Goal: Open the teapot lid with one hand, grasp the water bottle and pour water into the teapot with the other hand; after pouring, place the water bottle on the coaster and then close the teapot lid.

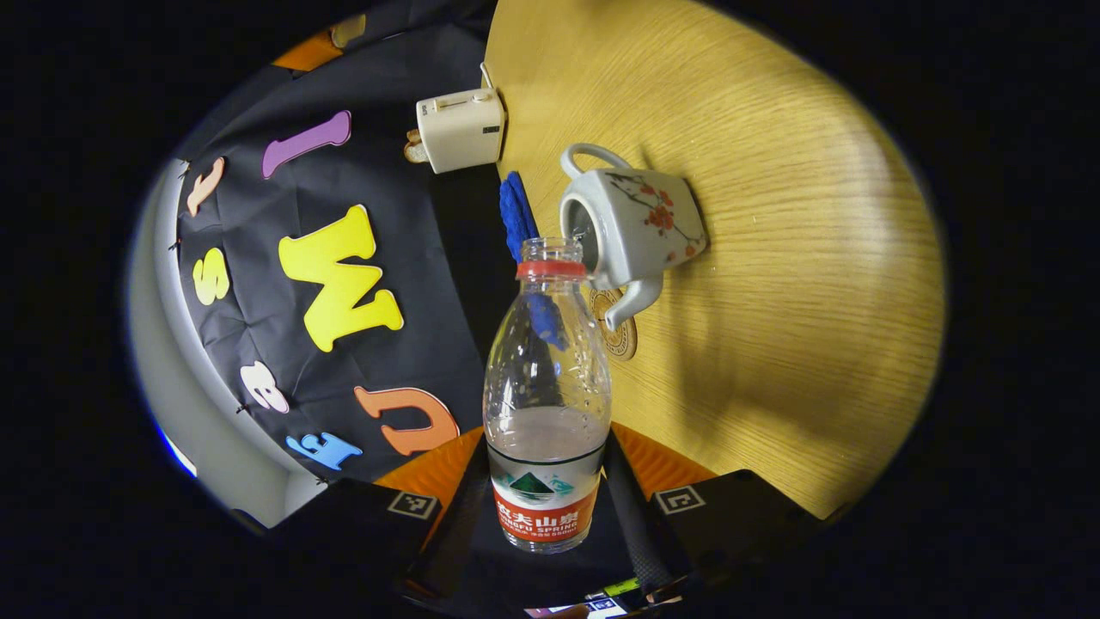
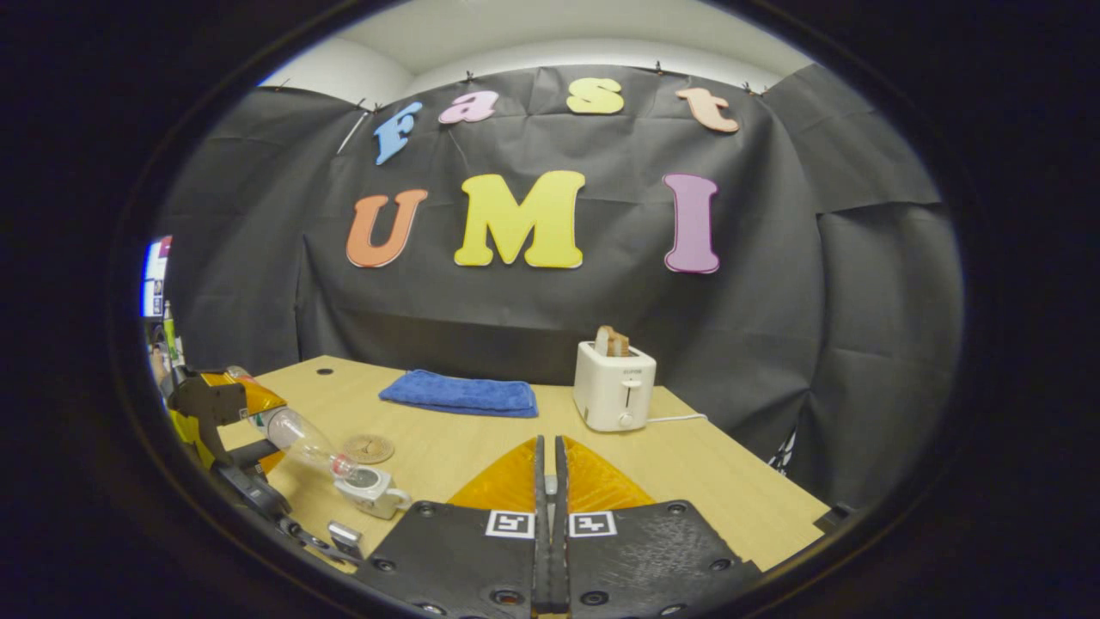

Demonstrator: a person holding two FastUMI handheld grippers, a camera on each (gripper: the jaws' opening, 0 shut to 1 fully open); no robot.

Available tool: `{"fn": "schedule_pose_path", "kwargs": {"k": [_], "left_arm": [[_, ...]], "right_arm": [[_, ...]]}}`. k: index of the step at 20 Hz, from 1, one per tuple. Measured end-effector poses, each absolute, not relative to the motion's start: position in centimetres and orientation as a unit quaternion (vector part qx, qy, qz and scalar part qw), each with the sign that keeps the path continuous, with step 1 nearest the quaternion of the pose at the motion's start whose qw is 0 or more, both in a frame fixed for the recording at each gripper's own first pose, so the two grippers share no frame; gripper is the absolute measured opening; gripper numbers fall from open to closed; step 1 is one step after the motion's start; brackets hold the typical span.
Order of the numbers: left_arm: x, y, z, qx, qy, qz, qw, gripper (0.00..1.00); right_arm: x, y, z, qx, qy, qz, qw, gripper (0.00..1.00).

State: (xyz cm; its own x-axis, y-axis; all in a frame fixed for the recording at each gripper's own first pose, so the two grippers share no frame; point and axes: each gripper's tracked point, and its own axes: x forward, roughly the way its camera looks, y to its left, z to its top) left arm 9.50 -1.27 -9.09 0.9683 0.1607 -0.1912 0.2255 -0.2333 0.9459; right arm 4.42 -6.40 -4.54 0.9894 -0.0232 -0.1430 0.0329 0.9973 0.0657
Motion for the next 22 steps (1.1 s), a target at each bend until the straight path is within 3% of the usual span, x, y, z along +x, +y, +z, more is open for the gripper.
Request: {"fn": "schedule_pose_path", "kwargs": {"k": [22], "left_arm": [[9.9,-1.8,-7.0,0.855,0.128,-0.020,0.501,0.76]], "right_arm": [[4.2,-6.6,-4.4,0.039,0.073,-0.008,0.997,0.00]]}}
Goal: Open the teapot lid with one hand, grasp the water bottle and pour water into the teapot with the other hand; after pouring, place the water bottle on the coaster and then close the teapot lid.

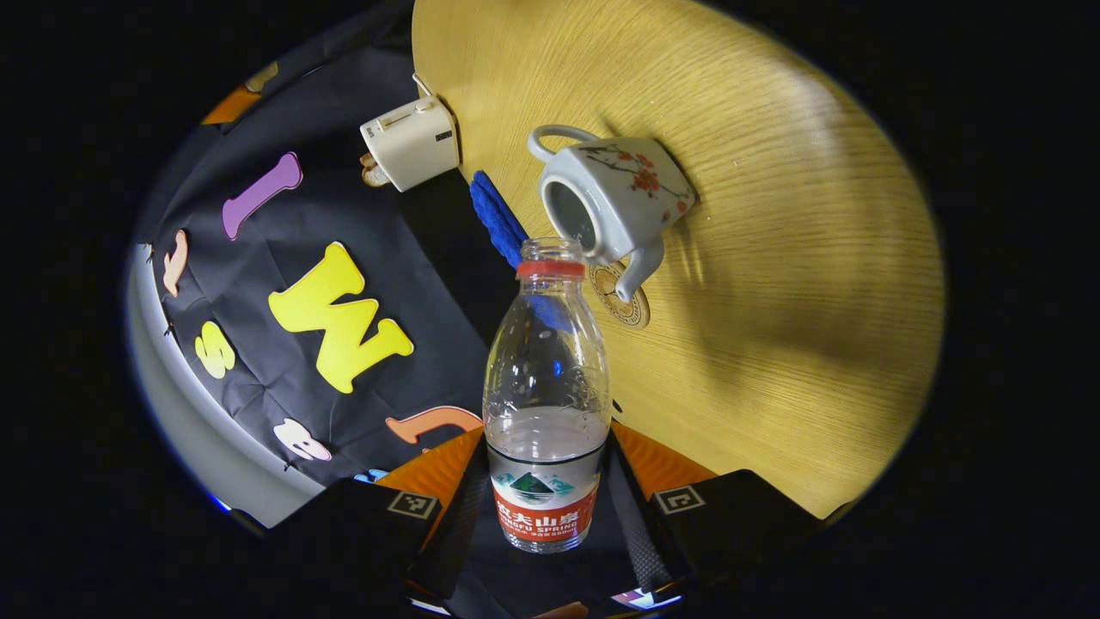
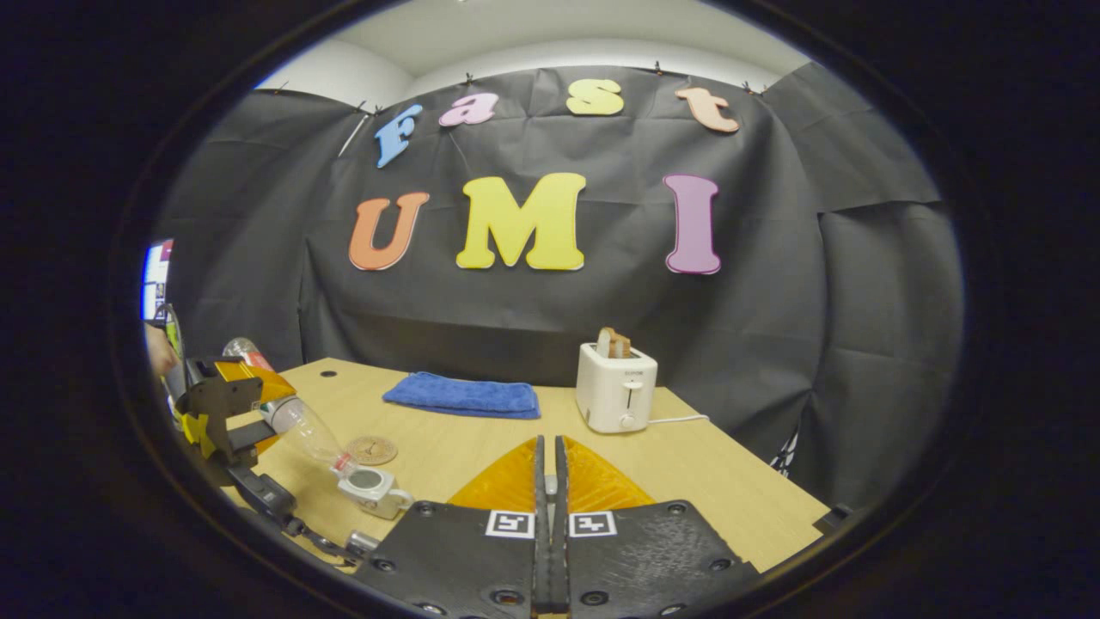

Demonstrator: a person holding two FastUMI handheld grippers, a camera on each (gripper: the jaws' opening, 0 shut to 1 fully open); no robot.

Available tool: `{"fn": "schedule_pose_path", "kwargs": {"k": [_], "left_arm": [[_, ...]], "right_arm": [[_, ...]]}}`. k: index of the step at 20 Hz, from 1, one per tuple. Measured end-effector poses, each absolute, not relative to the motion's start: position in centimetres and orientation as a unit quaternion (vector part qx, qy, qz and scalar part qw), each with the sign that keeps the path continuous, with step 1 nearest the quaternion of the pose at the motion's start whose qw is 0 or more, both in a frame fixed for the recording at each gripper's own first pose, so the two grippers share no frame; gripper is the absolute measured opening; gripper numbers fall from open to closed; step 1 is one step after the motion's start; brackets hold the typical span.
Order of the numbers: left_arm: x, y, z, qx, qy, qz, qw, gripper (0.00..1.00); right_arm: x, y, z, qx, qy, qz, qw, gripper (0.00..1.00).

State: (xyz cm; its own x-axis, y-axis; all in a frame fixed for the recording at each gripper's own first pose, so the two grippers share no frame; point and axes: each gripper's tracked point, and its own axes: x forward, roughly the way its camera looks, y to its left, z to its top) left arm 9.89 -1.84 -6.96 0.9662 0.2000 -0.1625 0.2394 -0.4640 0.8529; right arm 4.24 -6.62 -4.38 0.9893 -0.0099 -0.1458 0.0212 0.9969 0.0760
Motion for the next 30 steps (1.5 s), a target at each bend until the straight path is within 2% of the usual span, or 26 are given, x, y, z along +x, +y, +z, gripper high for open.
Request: {"fn": "schedule_pose_path", "kwargs": {"k": [11,12,13,19,22,26,30], "left_arm": [[9.7,-2.4,-6.6,0.872,0.122,-0.018,0.473,0.76],[9.6,-2.3,-6.6,0.872,0.123,-0.016,0.473,0.80],[9.8,-2.2,-6.5,0.873,0.123,-0.016,0.472,0.76],[9.9,-2.1,-6.6,0.867,0.120,-0.018,0.484,0.76],[9.9,-2.0,-7.3,0.849,0.112,-0.024,0.516,0.77],[8.5,-1.1,-9.3,0.782,0.097,-0.028,0.615,0.76],[8.3,0.1,-10.4,0.715,0.093,-0.020,0.693,0.76]], "right_arm": [[4.1,-6.3,-4.2,0.038,0.073,-0.005,0.997,0.00],[4.0,-6.4,-4.1,0.037,0.072,-0.006,0.997,0.00],[3.9,-6.3,-4.0,0.037,0.070,-0.004,0.997,0.00],[4.0,-6.3,-4.0,0.036,0.071,-0.005,0.997,0.00],[4.0,-6.5,-3.9,0.035,0.067,-0.008,0.997,0.00],[3.9,-6.5,-3.8,0.032,0.064,-0.013,0.997,0.00],[3.9,-5.9,-3.9,0.031,0.068,-0.007,0.997,0.00]]}}
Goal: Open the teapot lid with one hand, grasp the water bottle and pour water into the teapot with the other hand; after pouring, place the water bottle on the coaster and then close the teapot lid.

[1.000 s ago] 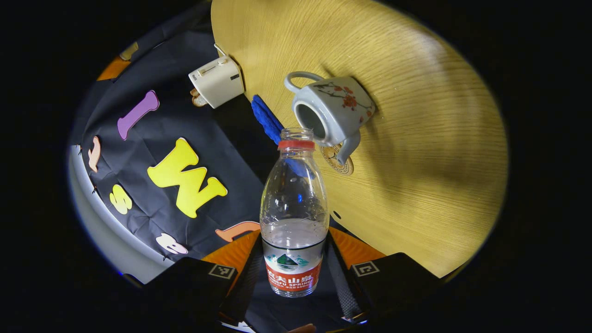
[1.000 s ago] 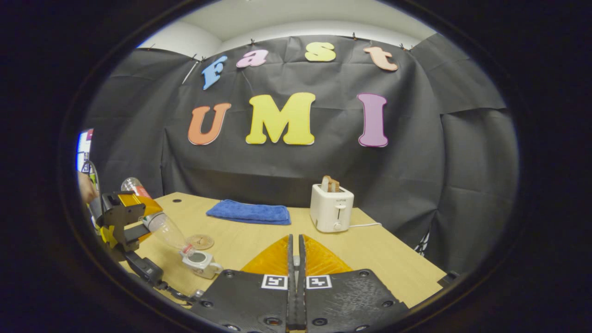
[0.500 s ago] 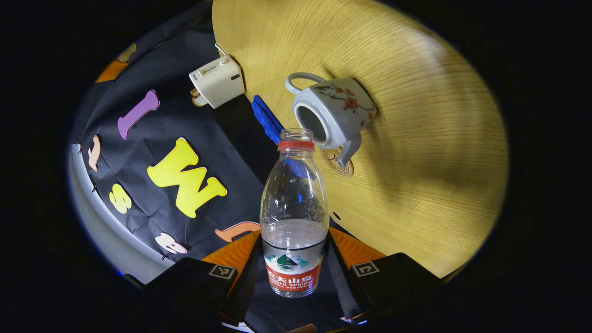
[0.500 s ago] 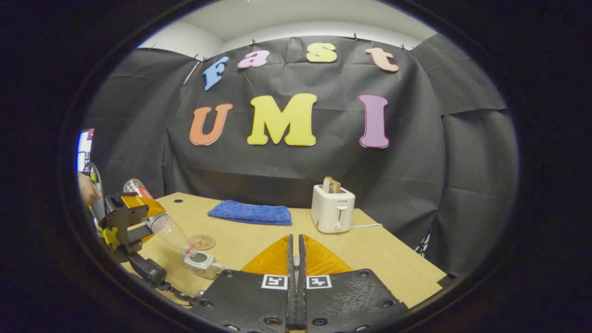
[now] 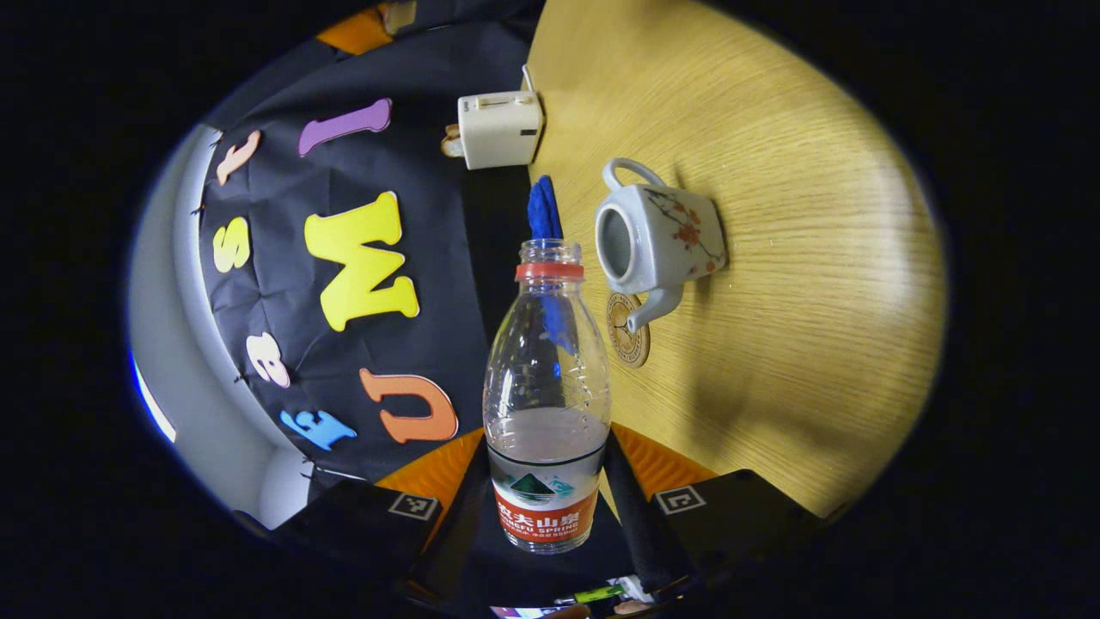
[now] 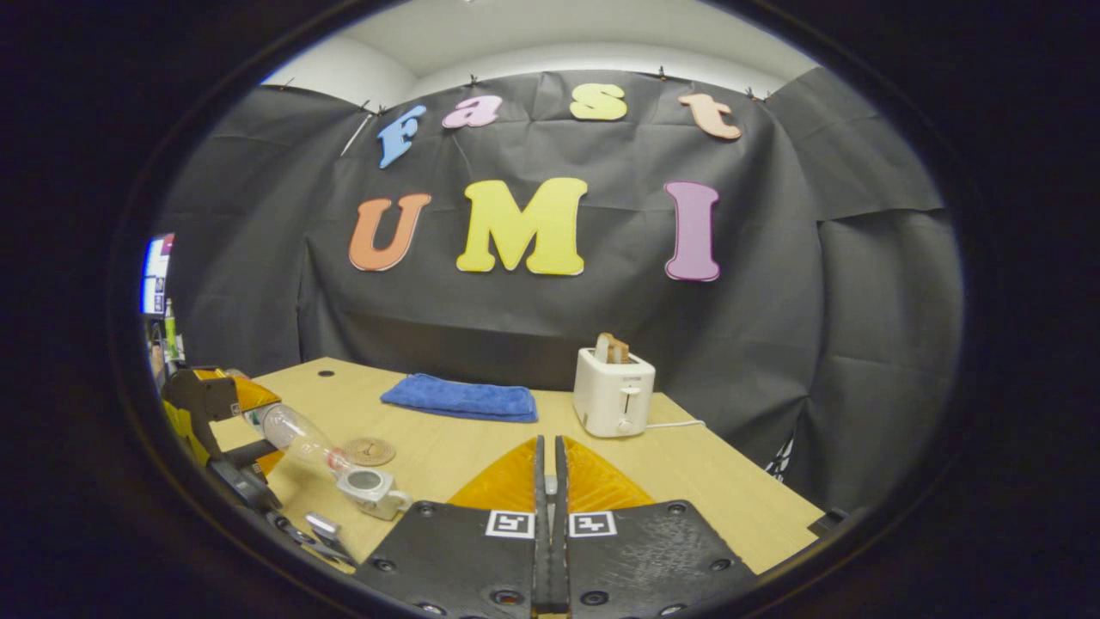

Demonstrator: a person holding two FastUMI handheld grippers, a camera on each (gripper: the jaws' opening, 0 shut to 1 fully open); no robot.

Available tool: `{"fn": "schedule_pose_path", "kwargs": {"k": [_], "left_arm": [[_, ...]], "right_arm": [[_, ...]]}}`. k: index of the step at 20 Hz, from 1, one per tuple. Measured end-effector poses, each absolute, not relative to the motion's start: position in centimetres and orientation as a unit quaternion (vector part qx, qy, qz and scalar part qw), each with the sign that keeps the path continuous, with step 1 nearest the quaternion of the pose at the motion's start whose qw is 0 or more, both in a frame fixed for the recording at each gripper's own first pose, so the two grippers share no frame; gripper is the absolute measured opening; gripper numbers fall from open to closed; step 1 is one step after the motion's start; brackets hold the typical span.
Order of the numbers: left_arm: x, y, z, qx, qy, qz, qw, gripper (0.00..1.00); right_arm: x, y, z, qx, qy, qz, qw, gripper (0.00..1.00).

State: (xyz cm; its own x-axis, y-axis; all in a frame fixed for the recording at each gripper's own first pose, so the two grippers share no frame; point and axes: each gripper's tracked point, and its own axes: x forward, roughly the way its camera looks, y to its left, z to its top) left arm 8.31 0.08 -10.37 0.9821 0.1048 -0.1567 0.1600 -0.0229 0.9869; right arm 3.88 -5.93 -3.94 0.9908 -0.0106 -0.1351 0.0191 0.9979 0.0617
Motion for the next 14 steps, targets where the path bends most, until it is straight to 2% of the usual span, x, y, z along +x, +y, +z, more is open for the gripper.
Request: {"fn": "schedule_pose_path", "kwargs": {"k": [7,8,9,12,14], "left_arm": [[8.6,2.4,-9.1,0.550,0.046,0.007,0.834,0.76],[9.0,2.7,-8.8,0.522,0.039,0.011,0.852,0.80],[9.3,3.4,-8.5,0.491,0.041,0.019,0.870,0.76],[10.8,5.3,-7.6,0.376,0.038,0.043,0.925,0.76],[12.0,4.8,-7.2,0.290,0.026,0.039,0.956,0.77]], "right_arm": [[3.1,-5.1,-2.7,0.044,0.060,0.014,0.997,0.00],[2.9,-5.1,-2.7,0.043,0.057,0.013,0.997,0.00],[2.8,-5.2,-2.6,0.041,0.055,0.010,0.998,0.00],[3.0,-5.1,-2.5,0.032,0.050,0.005,0.998,0.00],[3.0,-4.9,-2.7,0.033,0.053,0.008,0.998,0.00]]}}
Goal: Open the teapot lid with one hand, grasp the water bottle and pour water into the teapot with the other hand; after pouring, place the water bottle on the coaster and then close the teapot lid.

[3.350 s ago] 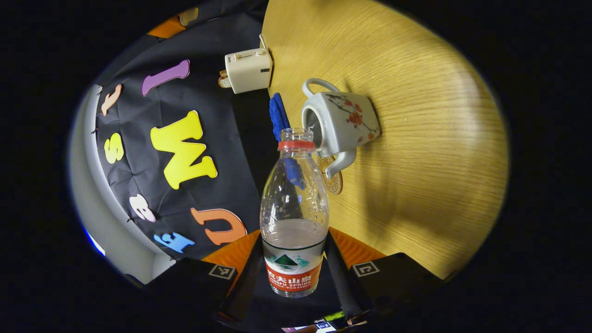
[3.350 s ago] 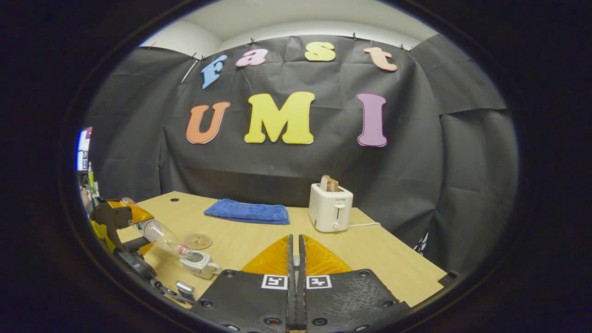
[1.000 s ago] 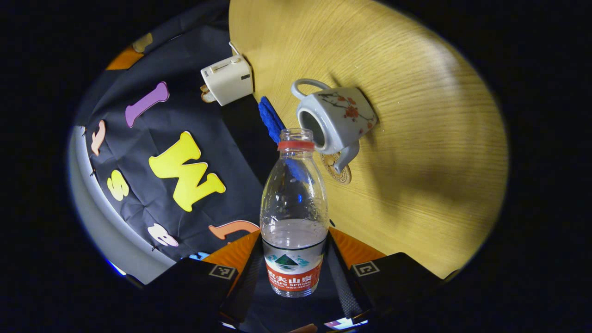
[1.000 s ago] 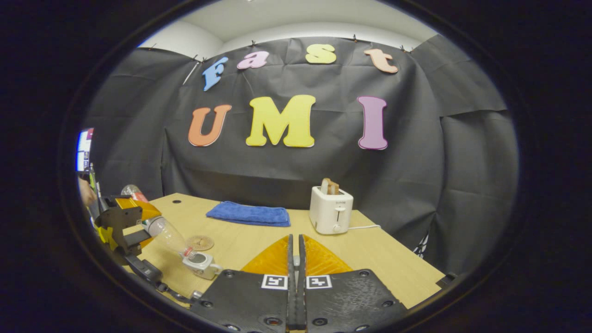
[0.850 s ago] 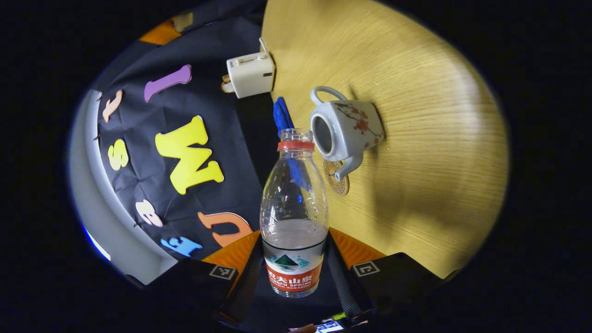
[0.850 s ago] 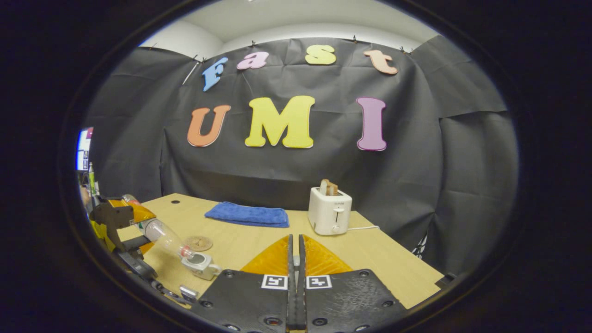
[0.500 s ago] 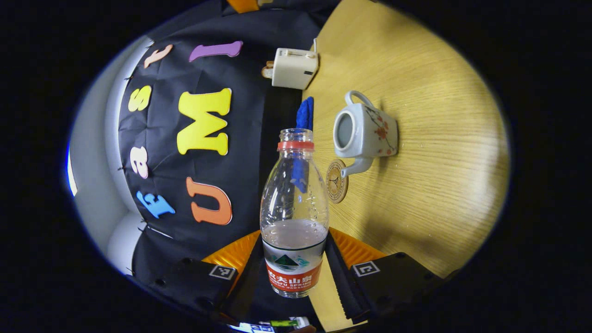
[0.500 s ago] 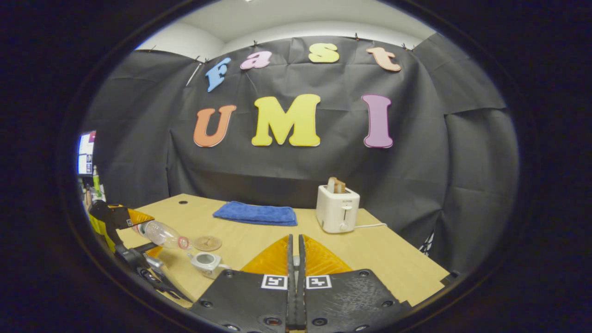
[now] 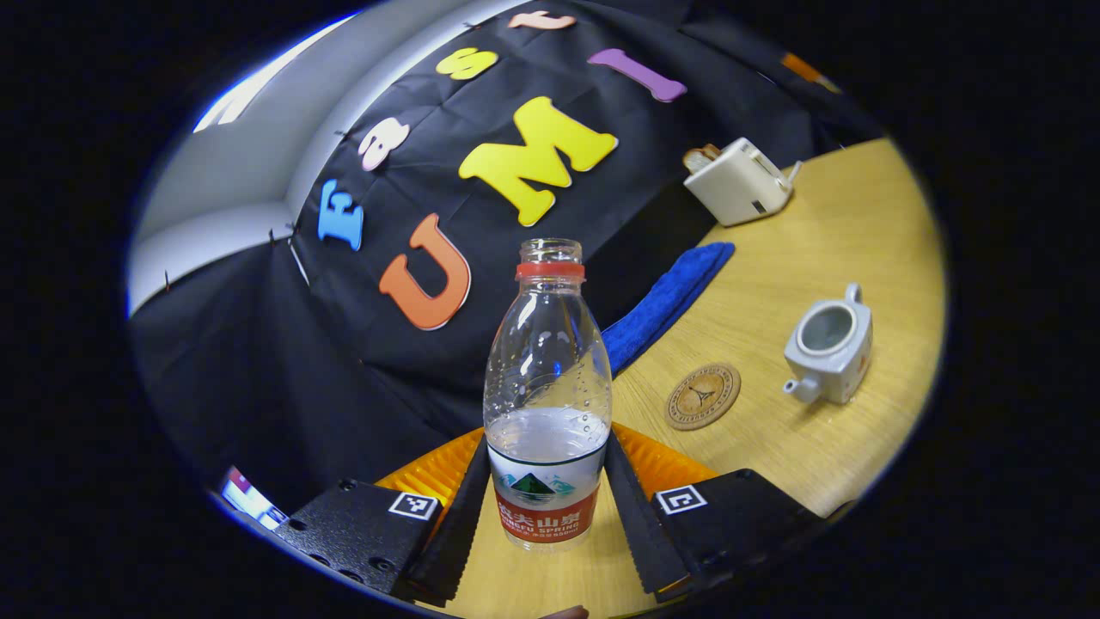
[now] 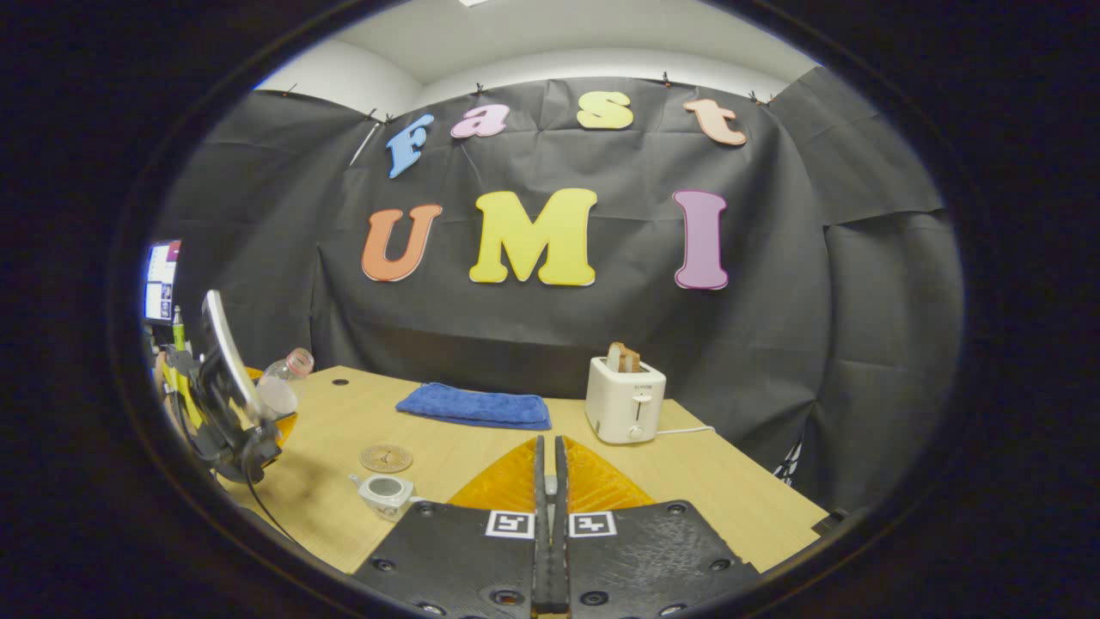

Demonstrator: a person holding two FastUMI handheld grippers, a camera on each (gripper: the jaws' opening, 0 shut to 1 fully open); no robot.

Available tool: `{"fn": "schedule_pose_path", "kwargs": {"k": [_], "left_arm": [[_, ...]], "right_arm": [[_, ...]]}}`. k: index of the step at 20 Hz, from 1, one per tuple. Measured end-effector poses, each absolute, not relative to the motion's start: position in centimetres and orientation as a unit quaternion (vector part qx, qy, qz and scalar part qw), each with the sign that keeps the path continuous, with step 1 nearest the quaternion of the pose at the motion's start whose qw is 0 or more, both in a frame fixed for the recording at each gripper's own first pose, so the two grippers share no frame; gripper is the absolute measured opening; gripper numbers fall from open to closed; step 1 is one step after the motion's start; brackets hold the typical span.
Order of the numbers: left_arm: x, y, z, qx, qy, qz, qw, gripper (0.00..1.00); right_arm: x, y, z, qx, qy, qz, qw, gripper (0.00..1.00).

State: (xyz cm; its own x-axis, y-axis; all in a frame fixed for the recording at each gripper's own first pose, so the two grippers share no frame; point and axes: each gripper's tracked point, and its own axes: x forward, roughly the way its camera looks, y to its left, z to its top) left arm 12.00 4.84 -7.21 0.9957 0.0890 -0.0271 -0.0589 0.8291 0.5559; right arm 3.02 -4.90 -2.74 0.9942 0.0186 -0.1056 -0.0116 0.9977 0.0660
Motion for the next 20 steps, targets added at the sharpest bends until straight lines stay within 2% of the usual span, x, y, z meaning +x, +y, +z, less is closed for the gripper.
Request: {"fn": "schedule_pose_path", "kwargs": {"k": [5,12,20], "left_arm": [[15.3,2.9,-5.1,0.149,-0.020,0.027,0.988,0.77],[19.6,-0.9,-5.0,-0.018,-0.025,-0.007,1.000,0.78],[22.9,-4.7,-7.4,-0.037,0.025,-0.038,0.998,0.79]], "right_arm": [[3.2,-5.0,-2.9,0.025,0.054,0.004,0.998,0.00],[3.5,-6.0,-3.1,0.031,0.055,-0.004,0.998,0.00],[4.1,-6.5,-3.9,0.038,0.067,-0.007,0.997,0.00]]}}
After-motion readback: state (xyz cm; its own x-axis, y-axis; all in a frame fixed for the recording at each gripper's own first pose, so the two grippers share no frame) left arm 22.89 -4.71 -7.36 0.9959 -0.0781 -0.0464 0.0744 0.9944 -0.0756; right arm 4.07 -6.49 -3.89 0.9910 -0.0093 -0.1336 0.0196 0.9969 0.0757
